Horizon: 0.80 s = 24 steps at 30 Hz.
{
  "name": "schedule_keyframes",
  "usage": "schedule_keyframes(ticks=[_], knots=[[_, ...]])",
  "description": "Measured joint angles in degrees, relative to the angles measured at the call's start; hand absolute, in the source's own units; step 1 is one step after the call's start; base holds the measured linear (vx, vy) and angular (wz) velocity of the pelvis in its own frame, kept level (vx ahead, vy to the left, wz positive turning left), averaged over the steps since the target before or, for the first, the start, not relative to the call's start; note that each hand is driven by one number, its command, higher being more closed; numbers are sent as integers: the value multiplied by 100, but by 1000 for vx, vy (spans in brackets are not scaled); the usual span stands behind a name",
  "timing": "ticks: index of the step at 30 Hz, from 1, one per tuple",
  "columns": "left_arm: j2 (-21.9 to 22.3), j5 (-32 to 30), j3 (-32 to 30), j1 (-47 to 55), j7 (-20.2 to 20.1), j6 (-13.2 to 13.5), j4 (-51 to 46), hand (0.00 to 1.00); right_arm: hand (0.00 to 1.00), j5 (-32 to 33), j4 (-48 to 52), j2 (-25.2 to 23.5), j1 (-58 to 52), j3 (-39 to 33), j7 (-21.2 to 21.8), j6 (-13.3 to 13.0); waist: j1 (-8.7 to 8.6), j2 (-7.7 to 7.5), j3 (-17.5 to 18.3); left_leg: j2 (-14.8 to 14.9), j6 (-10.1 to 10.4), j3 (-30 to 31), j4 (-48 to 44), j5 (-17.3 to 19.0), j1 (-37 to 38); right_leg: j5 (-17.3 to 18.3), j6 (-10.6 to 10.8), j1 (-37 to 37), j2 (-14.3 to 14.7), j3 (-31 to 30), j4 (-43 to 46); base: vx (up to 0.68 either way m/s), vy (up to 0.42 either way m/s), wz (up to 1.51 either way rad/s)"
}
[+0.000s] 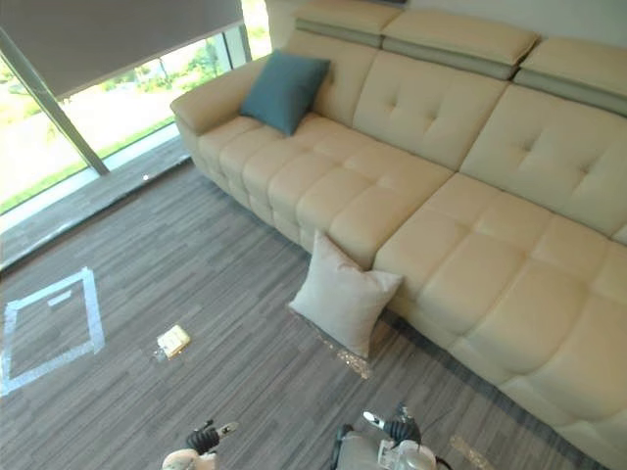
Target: Pick up cushions and gather them together orderly.
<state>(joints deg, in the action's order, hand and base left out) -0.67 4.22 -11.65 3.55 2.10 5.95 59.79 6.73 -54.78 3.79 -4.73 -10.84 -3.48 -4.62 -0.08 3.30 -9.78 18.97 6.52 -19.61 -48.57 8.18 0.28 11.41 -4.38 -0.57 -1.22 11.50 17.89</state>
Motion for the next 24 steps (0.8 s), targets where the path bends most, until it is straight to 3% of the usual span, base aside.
schedule_keyframes(ticks=[3, 5, 7, 8, 10, 11, 12, 13, 16, 18, 19, 20, 22, 24], knots=[[3, 48, -27, 100, 0, 5, -226, 0, 0, 21, -1, -23, -43, 7, 0, 16, 40, -39, -1, 88, 31, -75, -531, 147, -537, 288, -56, 347, 62, -315, -50, 252, -73, -65], [30, 116, -37, 110, 2, 55, -232, 0, 0, 27, -9, -27, -27, -23, -3, 31, 66, -47, -1, -126, -21, -206, 139, 359, -841, 281, -59, 585, 38, -658, -274, 329, 49, -81], [30, 161, -31, 95, 14, 113, -229, 0, 0, 21, -23, -35, -31, -29, -4, 72, 94, -78, -15, -589, -21, -65, 1588, 389, -934, 254, 72, 851, -104, -989, -509, 315, 136, -87], [25, 162, -30, 91, 14, 115, -228, 0, 0, 20, -25, -40, -33, -30, -6, 72, 96, -93, -25, -718, -21, 18, 1976, 345, -932, 265, 118, 895, -145, -1067, -557, 369, 215, -93], [33, 162, 10, 94, 25, 127, -177, 0, 0, 8, -70, -25, -47, -20, -17, 70, 123, -72, 2, -1228, 45, 596, 3708, -329, -927, 388, 394, 1104, -275, -1458, -769, 445, 316, -87], [51, 163, 25, 94, 26, 129, -176, 0, 0, 8, -80, -22, -47, -18, -18, 70, 134, -48, 10, -1240, 32, 670, 3902, -442, -932, 427, 468, 1138, -256, -1542, -789, 570, 428, -87], [4, 161, 23, 72, 13, 139, -169, 0, 0, 2, -191, -40, -66, -10, -27, 68, 193, -92, 37, -1297, -271, 736, 3905, -1085, -850, 482, 642, 1292, -302, -1761, -850, 391, 295, -72], [-139, 144, 34, 43, 10, 127, -148, 0, 0, 0, -264, -181, -64, 3, -32, 71, 208, -356, 163, -1451, -375, 569, 3883, -956, -824, 398, 820, 1241, -517, -1795, -855, 560, 391, -62], [-330, 29, 140, -52, 2, 112, 61, 0, 0, -5, -291, -336, -112, -6, -37, 65, 207, -623, 299, -1688, -608, 278, 3852, -632, -741, 133, 922, 1134, -794, -1895, -667, 382, 266, -22], [-340, 17, 225, -106, 1, 99, 127, 0, 0, -14, -271, -319, -96, -8, -28, 64, 200, -594, 284, -1761, -674, 191, 3934, -519, -577, 56, 970, 927, -830, -1993, -192, 256, 205, -28], [-312, 3, 280, -142, -1, 96, 186, 0, 0, -42, -259, -239, -34, -8, 3, 64, 236, -514, 231, -1784, -726, 13, 4092, -423, -253, -88, 1086, 489, -798, -2126, 876, 250, 197, -51], [-304, -1, 302, -140, -1, 96, 193, 0, 0, -59, -264, -209, 2, -9, 2, 63, 235, -473, 205, -1769, -746, -60, 4143, -399, -121, -68, 1147, 329, -785, -2151, 1232, 266, 196, -65], [-316, -27, 605, -174, 0, 96, 301, 0, 0, -77, -265, -115, 103, 48, 5, 58, 211, -338, 141, -1737, -759, -219, 4383, -372, 352, 289, 1111, -76, -802, -1708, 1990, 172, 105, -48], [-323, -59, 755, -175, -2, 104, 315, 0, 0, -193, -266, -91, 182, 102, 5, 49, 177, -270, 127, -1642, -721, -344, 4560, -350, 591, 462, 982, -323, -806, -1018, 1855, 125, 29, -29]])
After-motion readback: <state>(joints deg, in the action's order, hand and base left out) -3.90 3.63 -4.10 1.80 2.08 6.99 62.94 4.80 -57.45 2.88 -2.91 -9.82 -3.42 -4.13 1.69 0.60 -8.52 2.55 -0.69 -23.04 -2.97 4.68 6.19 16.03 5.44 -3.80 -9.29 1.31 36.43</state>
